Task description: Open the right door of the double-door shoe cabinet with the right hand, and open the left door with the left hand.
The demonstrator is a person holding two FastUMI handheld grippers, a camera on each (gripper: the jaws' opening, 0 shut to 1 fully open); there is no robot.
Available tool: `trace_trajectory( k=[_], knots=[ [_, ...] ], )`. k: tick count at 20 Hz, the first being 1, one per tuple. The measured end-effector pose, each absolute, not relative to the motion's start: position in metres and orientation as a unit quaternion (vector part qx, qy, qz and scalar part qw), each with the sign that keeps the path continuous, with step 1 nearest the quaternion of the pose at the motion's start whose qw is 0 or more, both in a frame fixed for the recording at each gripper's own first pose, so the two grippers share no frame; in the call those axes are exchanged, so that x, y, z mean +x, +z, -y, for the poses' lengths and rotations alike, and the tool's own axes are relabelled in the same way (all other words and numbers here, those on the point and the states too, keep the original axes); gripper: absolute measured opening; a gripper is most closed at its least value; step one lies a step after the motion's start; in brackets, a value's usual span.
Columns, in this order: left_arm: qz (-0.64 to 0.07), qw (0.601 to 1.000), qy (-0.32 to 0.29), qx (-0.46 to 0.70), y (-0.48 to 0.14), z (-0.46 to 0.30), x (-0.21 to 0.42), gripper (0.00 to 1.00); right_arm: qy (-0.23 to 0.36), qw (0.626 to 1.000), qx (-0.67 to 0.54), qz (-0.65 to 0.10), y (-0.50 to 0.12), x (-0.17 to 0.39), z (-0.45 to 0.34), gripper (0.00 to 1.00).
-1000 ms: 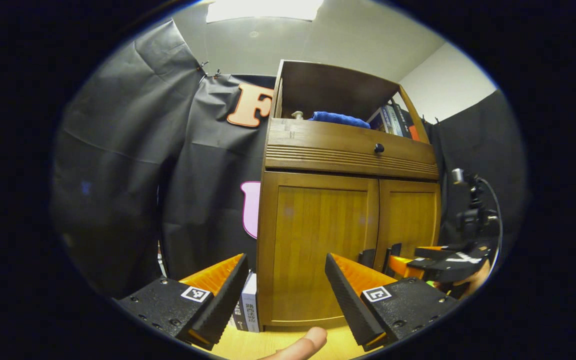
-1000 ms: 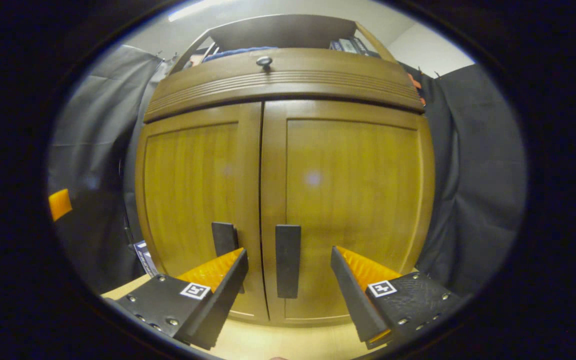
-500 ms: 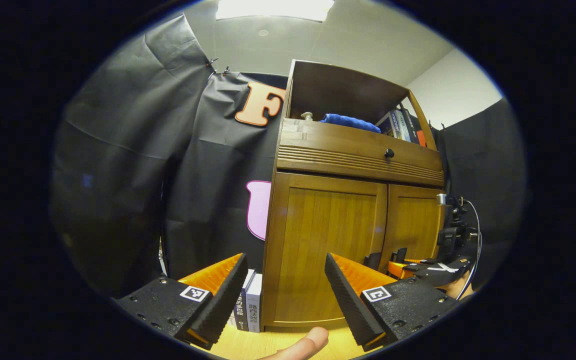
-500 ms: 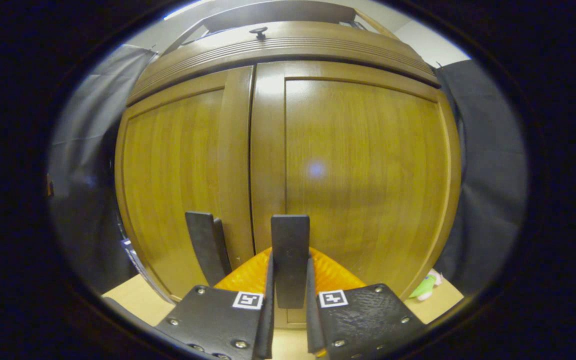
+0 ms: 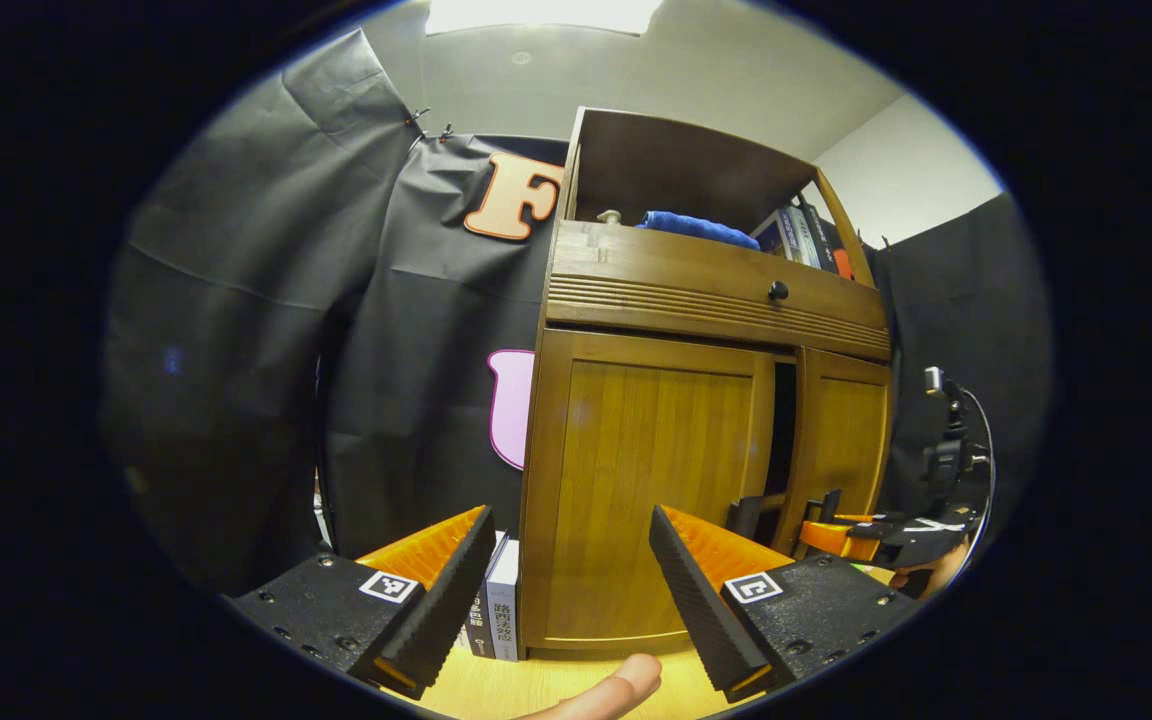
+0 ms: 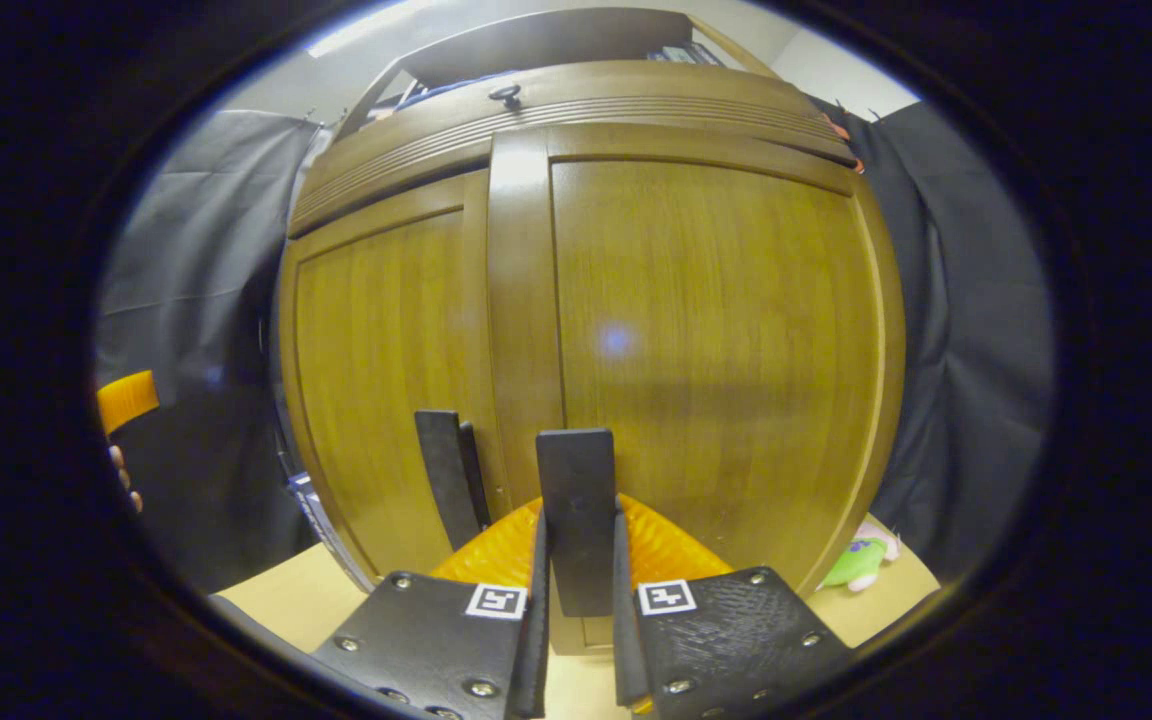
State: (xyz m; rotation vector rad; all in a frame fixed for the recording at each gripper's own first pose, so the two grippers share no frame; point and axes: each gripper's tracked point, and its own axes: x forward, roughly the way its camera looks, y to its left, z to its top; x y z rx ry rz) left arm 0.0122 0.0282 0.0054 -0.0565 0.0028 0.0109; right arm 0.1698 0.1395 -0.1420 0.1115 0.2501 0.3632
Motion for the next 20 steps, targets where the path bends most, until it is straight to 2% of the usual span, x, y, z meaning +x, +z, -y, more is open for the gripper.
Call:
trace_trajectory(
  k=[2,4,5,9,10,12,13,14,18,19,20],
  knots=[
    [-0.003,1.0,0.006,-0.026,0.004,-0.026,0.012,0.92,0.186,0.973,0.059,-0.121,-0.141,0.168,-0.139,0.3],
    [-0.003,1.0,0.004,-0.021,0.004,-0.023,0.013,0.95,0.192,0.972,0.062,-0.121,-0.139,0.167,-0.139,0.22],
    [-0.003,1.0,0.003,-0.019,0.004,-0.021,0.013,0.95,0.194,0.971,0.064,-0.121,-0.14,0.167,-0.139,0.27],
    [-0.006,1.0,-0.01,-0.011,0.001,-0.008,0.011,0.92,0.204,0.968,0.073,-0.123,-0.138,0.167,-0.14,0.27],
    [-0.009,1.0,-0.012,-0.01,-0.001,-0.006,0.01,0.92,0.207,0.968,0.074,-0.122,-0.137,0.167,-0.14,0.3],
    [-0.01,1.0,-0.013,-0.005,-0.002,-0.001,0.009,0.92,0.21,0.967,0.075,-0.12,-0.135,0.166,-0.139,0.26],
    [-0.009,1.0,-0.013,-0.004,-0.001,0.001,0.008,0.96,0.211,0.967,0.077,-0.12,-0.135,0.166,-0.139,0.27],
    [-0.008,1.0,-0.014,-0.004,-0.001,0.002,0.007,0.92,0.212,0.967,0.079,-0.12,-0.134,0.165,-0.138,0.31],
    [-0.001,1.0,-0.012,-0.001,0.001,0.008,0.003,0.95,0.217,0.965,0.082,-0.121,-0.131,0.164,-0.138,0.31],
    [0.003,1.0,-0.005,0.004,0.002,0.006,0.002,0.95,0.217,0.965,0.083,-0.119,-0.129,0.163,-0.136,0.27],
    [0.005,1.0,0.0,0.007,0.002,0.005,0.001,0.92,0.218,0.965,0.082,-0.119,-0.131,0.159,-0.133,0.31]
  ],
)
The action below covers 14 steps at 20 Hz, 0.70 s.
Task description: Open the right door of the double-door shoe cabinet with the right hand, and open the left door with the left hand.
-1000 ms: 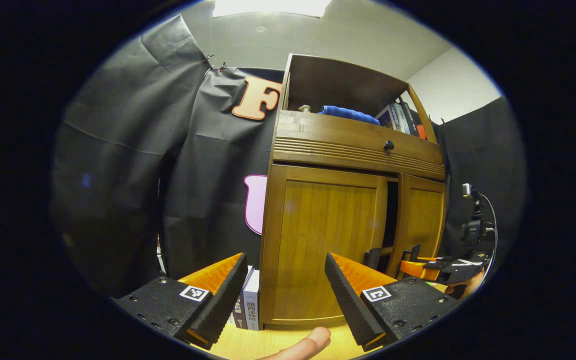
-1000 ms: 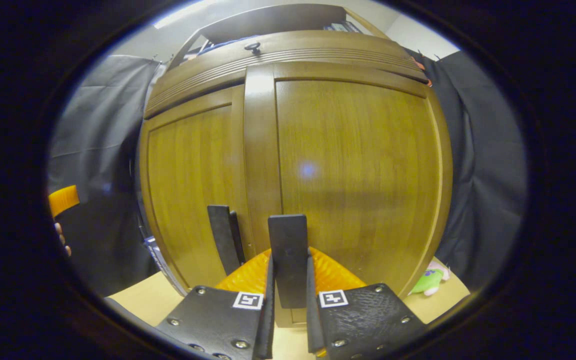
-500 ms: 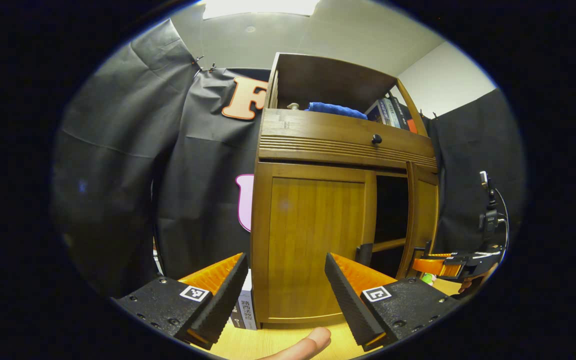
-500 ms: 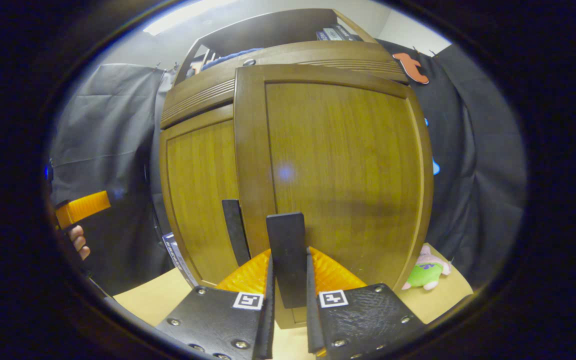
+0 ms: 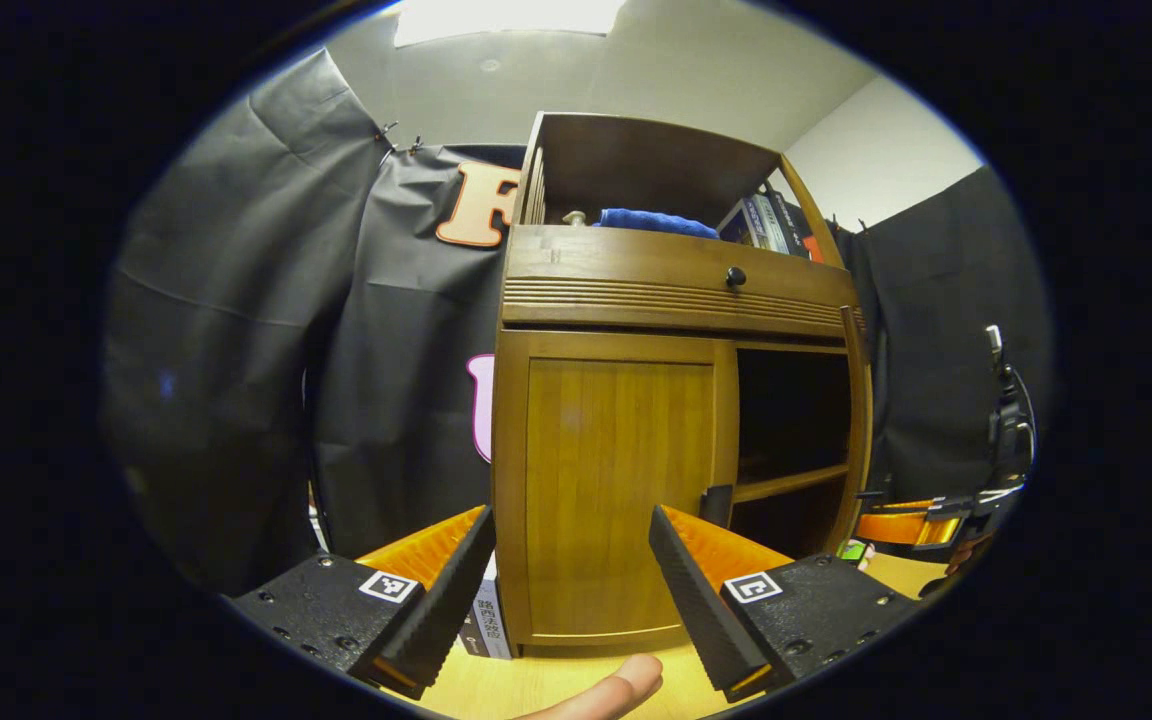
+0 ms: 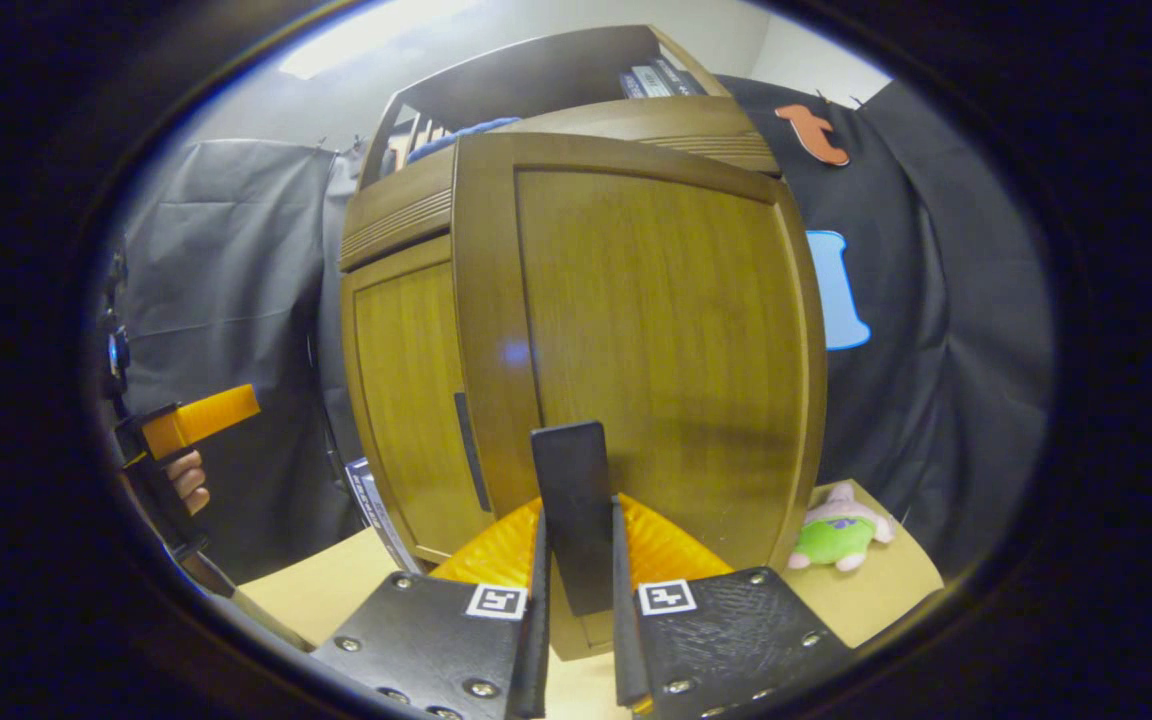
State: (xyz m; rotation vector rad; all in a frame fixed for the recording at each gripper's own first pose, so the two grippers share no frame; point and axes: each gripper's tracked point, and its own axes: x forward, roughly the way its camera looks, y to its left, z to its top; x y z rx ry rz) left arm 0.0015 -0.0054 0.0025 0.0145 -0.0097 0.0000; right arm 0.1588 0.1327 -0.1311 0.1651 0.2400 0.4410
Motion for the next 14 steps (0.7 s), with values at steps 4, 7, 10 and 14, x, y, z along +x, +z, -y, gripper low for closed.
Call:
trace_trajectory(
  k=[4,7,10,14],
  knots=[
    [0.025,0.999,0.011,0.027,0.01,0.008,-0.002,0.96,0.223,0.964,0.084,-0.118,-0.132,0.145,-0.114,0.26],
    [0.027,0.999,0.011,0.029,0.009,0.01,-0.002,0.92,0.222,0.964,0.084,-0.12,-0.131,0.138,-0.101,0.26],
    [0.025,0.999,-0.001,0.024,0.009,0.017,-0.003,0.96,0.217,0.965,0.083,-0.119,-0.13,0.132,-0.087,0.26],
    [0.018,1.0,-0.014,0.017,0.006,0.027,-0.005,0.96,0.202,0.969,0.077,-0.116,-0.128,0.125,-0.068,0.26]
  ],
)
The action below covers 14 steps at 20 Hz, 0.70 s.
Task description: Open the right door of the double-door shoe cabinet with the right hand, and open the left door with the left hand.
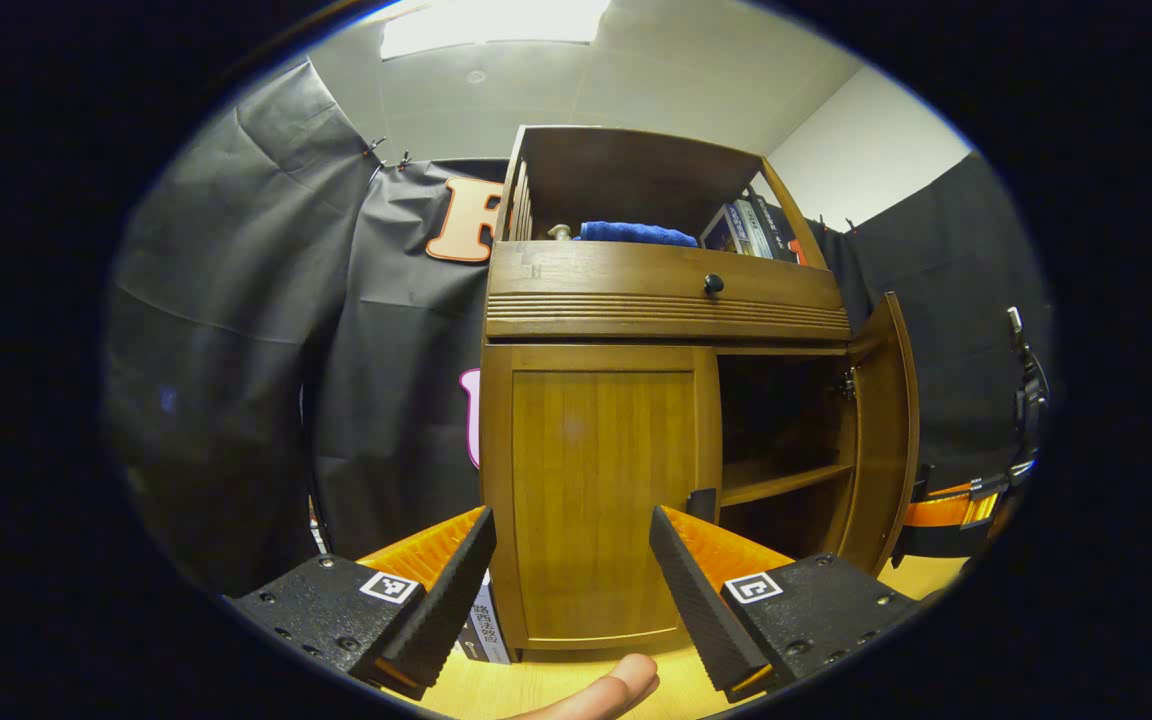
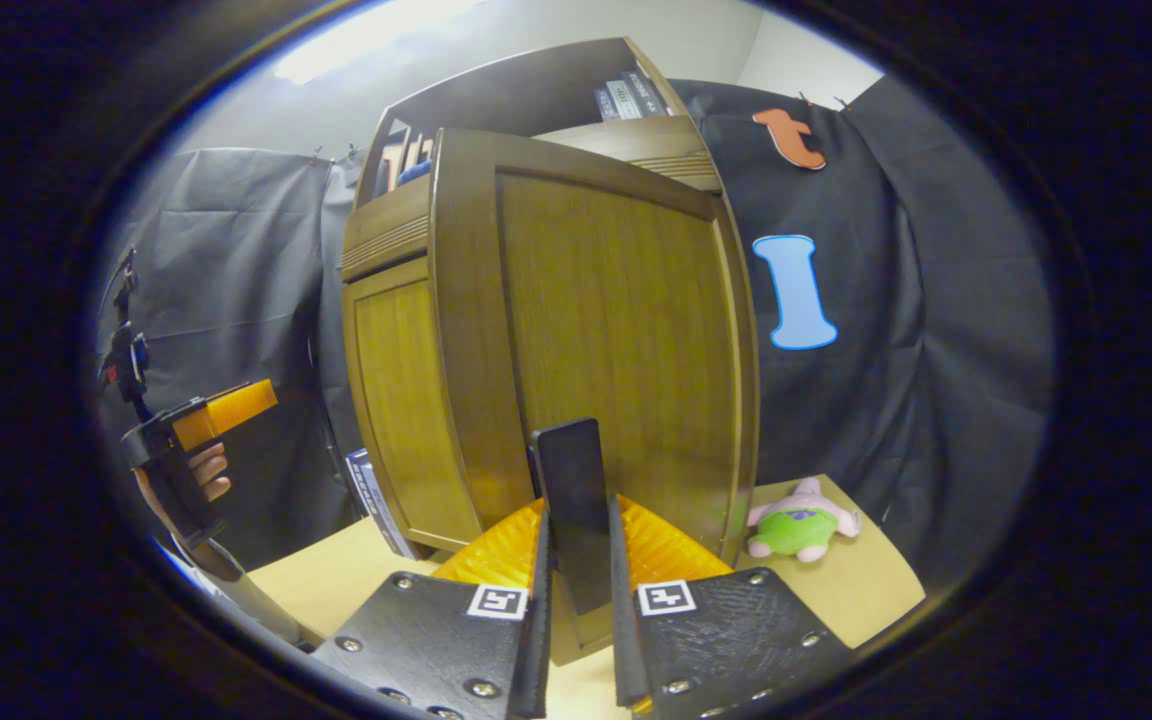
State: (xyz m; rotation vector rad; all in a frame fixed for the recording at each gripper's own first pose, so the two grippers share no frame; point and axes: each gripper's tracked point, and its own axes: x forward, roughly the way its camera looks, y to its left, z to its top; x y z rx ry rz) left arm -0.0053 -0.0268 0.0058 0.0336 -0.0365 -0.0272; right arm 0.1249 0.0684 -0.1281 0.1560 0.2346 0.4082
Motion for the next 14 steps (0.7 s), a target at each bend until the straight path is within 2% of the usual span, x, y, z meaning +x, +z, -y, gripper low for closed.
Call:
trace_trajectory(
  k=[3,4,9,10,11,13,14],
  knots=[
    [0.024,0.999,-0.021,0.012,0.009,0.031,-0.008,0.92,0.19,0.973,0.062,-0.114,-0.128,0.121,-0.057,0.25],
    [0.023,0.999,-0.022,0.011,0.008,0.033,-0.009,0.92,0.186,0.974,0.055,-0.115,-0.127,0.119,-0.054,0.19],
    [0.022,0.999,-0.039,0.01,0.008,0.041,-0.01,0.92,0.162,0.98,0.038,-0.112,-0.126,0.114,-0.034,0.19],
    [0.021,0.999,-0.04,0.01,0.007,0.041,-0.011,0.96,0.158,0.981,0.036,-0.108,-0.125,0.113,-0.03,0.23],
    [0.02,0.999,-0.041,0.009,0.007,0.041,-0.011,0.92,0.155,0.982,0.036,-0.102,-0.123,0.113,-0.026,0.19],
    [0.018,0.999,-0.041,0.011,0.007,0.041,-0.011,0.96,0.144,0.984,0.044,-0.093,-0.118,0.113,-0.016,0.19],
    [0.019,0.999,-0.04,0.01,0.007,0.04,-0.01,0.96,0.137,0.985,0.047,-0.092,-0.118,0.112,-0.01,0.23]
  ],
)
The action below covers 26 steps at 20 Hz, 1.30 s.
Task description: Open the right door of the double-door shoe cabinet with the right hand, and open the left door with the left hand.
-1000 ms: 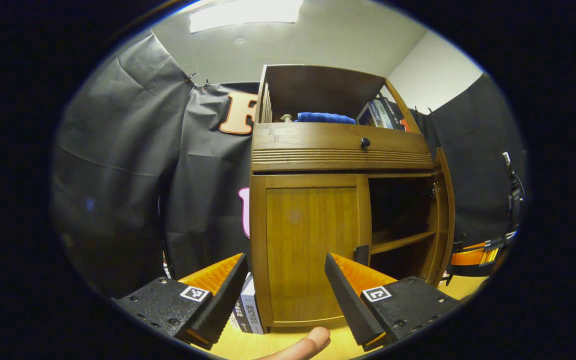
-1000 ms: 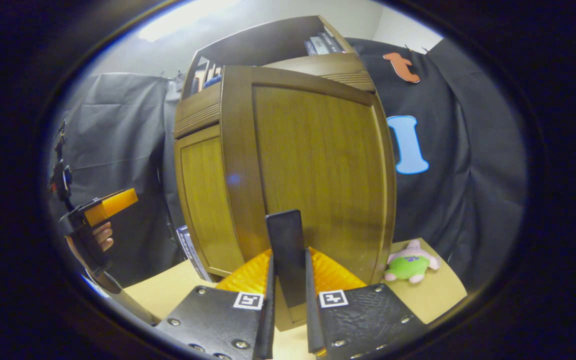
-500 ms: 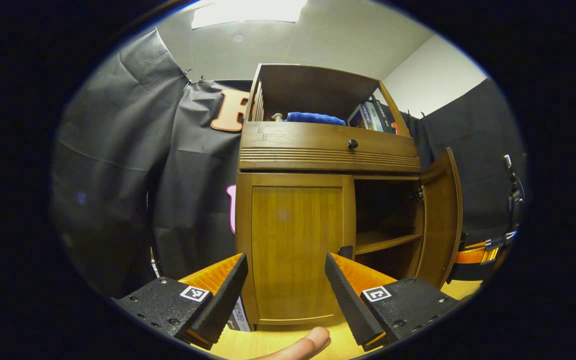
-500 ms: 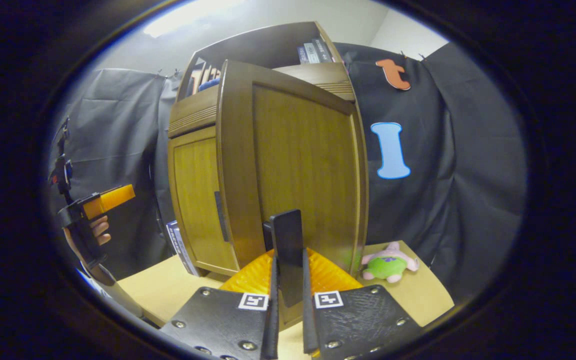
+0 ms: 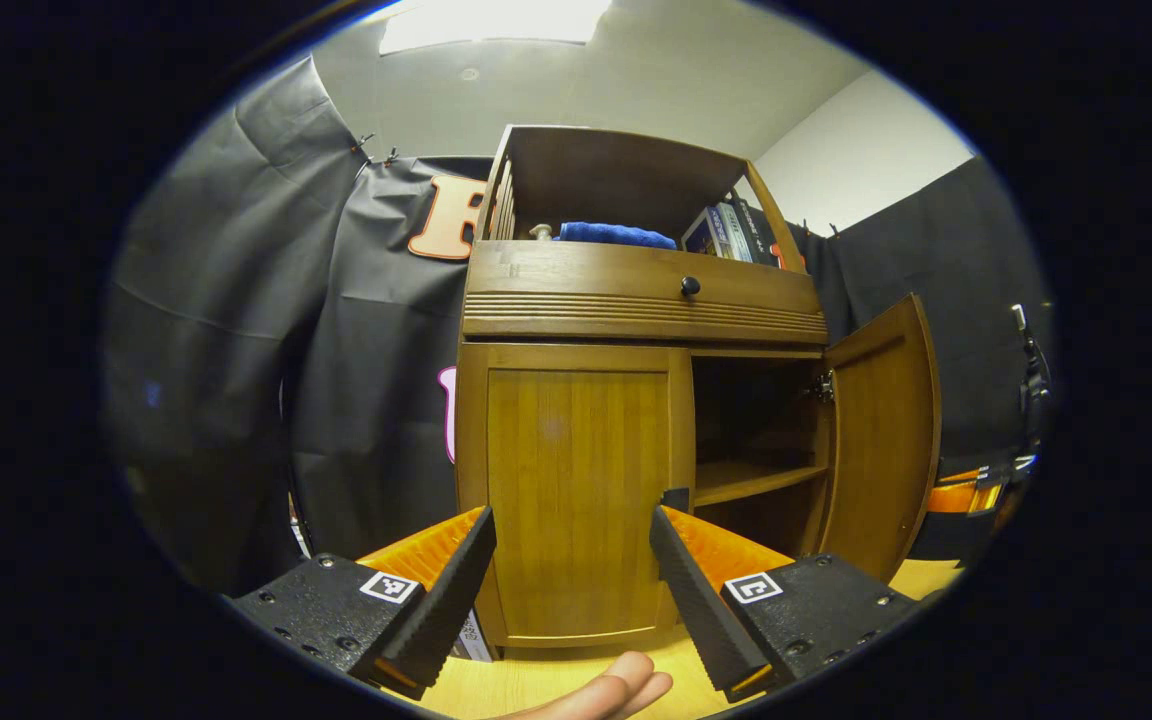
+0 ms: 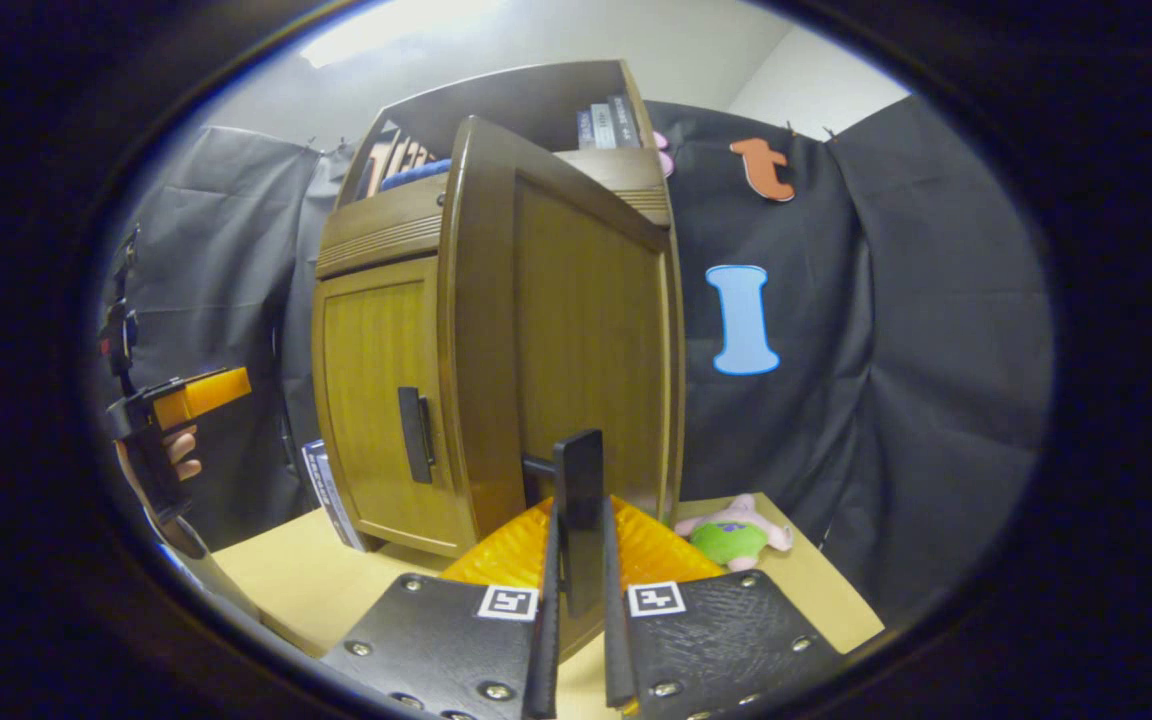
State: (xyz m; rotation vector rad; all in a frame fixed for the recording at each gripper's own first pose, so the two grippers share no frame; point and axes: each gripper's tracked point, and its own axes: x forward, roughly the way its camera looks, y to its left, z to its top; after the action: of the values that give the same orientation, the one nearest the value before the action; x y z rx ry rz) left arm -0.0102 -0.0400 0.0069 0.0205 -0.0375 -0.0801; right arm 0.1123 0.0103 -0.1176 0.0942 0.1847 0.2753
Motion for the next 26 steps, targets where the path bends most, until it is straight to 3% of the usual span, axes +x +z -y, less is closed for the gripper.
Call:
trace_trajectory(
  k=[2,3,5,6,8,10,19,25,26],
  knots=[
    [0.019,0.999,-0.042,0.01,0.007,0.041,-0.011,0.92,0.119,0.988,0.04,-0.094,-0.12,0.113,0.002,0.18],
    [0.019,0.999,-0.045,0.011,0.008,0.042,-0.011,0.96,0.108,0.989,0.032,-0.095,-0.122,0.114,0.011,0.18],
    [0.018,0.999,-0.048,0.01,0.007,0.044,-0.011,0.92,0.072,0.993,0.018,-0.089,-0.128,0.134,0.024,0.23],
    [0.018,0.999,-0.048,0.01,0.006,0.043,-0.011,0.96,0.058,0.994,0.02,-0.087,-0.121,0.121,0.044,0.0],
    [0.016,0.999,-0.049,0.01,0.005,0.044,-0.011,0.92,0.018,0.996,0.006,-0.084,-0.123,0.129,0.08,0.01],
    [0.015,0.999,-0.049,0.01,0.005,0.043,-0.01,0.95,0.039,0.994,0.039,-0.09,-0.122,0.129,0.088,0.01],
    [0.001,0.999,-0.05,0.017,-0.005,0.052,-0.006,0.92,0.103,0.989,0.044,-0.096,-0.127,0.146,0.12,0.01],
    [-0.006,0.999,-0.042,0.006,-0.013,0.06,-0.002,0.92,0.115,0.988,0.036,-0.099,-0.129,0.147,0.123,0.01],
    [-0.01,0.999,-0.039,-0.001,-0.017,0.063,-0.003,0.95,0.119,0.987,0.037,-0.097,-0.13,0.148,0.12,0.01]
  ],
)
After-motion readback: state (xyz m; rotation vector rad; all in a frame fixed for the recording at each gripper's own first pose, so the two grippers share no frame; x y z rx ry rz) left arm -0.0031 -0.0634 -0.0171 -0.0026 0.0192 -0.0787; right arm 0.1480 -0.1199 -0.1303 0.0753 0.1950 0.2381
